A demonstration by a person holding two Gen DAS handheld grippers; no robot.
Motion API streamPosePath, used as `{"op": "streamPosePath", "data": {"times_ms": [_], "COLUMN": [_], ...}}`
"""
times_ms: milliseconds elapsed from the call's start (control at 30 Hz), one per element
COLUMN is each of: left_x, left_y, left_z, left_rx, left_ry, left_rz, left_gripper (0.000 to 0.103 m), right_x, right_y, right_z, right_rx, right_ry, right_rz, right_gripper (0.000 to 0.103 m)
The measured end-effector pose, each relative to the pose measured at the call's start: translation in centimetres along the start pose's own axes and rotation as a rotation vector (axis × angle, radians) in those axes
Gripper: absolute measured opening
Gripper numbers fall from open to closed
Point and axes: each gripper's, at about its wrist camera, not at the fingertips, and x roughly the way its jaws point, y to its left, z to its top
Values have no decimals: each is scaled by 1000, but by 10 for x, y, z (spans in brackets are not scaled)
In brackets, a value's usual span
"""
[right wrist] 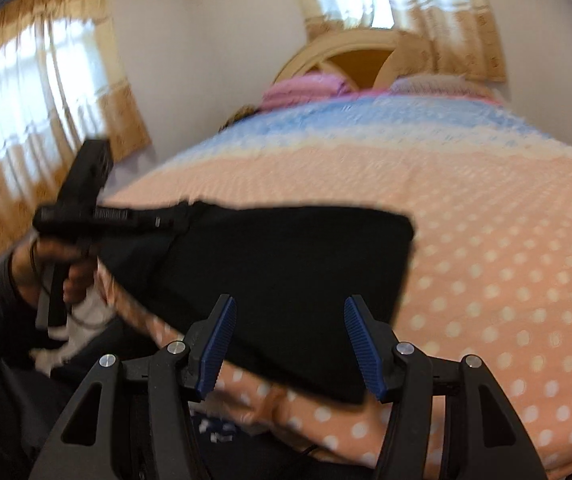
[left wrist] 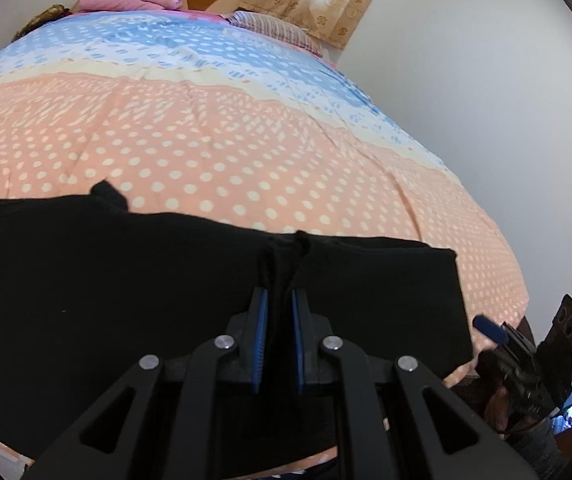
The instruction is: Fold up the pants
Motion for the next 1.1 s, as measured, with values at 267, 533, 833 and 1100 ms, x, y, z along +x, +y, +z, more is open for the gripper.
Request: {"op": "streamPosePath", "data": {"times_ms": [267, 533, 833, 1100], "left_x": [-7, -16, 7, -31], "left_y": [1, -21, -14, 15], "left_z": [-4, -7, -19, -15], "left_rx": [17, 115, 156, 123], "left_ry": [-31, -85, -24, -80], "left_rz": [12, 47, 96, 115], "left_gripper": [13, 50, 53, 62], "right_x": [5, 12, 54, 54], "right_y": [-2, -27, -23, 58], "right_z": [1, 43, 54, 63], "right_rx": [16, 140, 112, -28], "right_ry": [33, -66, 58, 33], "right_rz": [2, -17, -108, 1], "right_gripper": [59, 60, 60, 60]}}
